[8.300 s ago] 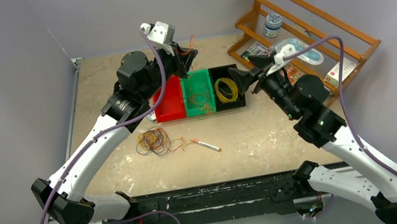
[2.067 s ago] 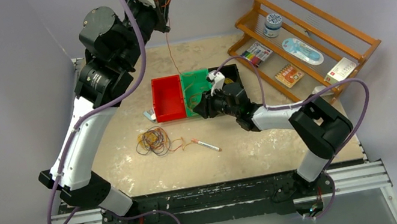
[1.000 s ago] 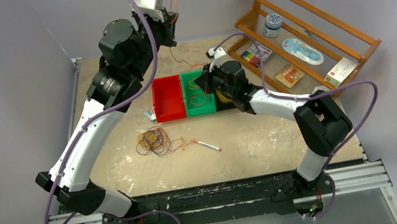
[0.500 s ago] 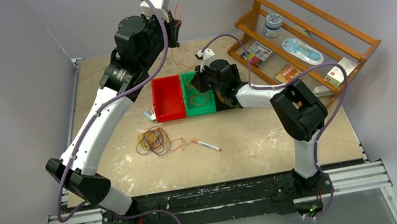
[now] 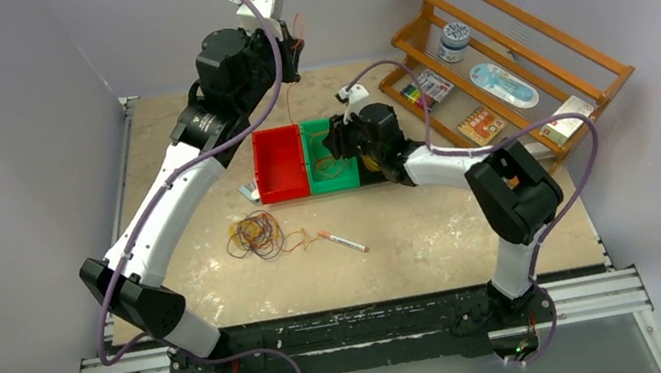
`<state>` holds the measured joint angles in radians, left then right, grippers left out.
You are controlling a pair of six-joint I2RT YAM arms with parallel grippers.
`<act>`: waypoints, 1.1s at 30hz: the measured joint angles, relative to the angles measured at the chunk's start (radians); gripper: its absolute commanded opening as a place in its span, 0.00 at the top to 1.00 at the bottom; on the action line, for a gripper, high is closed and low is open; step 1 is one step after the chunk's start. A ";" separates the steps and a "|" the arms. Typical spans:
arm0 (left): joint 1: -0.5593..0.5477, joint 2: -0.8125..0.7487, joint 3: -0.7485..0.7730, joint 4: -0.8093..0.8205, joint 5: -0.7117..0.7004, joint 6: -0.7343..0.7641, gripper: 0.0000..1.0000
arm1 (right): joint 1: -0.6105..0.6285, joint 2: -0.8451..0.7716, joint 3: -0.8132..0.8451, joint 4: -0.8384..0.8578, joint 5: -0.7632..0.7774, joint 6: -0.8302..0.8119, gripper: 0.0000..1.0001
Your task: Untangle the cables
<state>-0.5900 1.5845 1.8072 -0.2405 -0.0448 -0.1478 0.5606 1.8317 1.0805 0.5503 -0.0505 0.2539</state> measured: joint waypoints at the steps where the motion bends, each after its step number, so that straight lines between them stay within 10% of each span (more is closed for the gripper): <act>1: 0.001 0.002 -0.003 0.000 0.001 0.000 1.00 | -0.001 -0.019 -0.015 0.000 0.001 0.000 0.57; 33: 0.006 0.189 -0.069 0.047 0.060 -0.025 1.00 | -0.024 -0.477 -0.349 -0.037 0.163 0.048 0.52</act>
<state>-0.5835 1.7733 1.7378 -0.1940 0.0151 -0.1726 0.5362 1.3544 0.7319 0.5129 0.1127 0.3023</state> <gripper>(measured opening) 0.010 0.472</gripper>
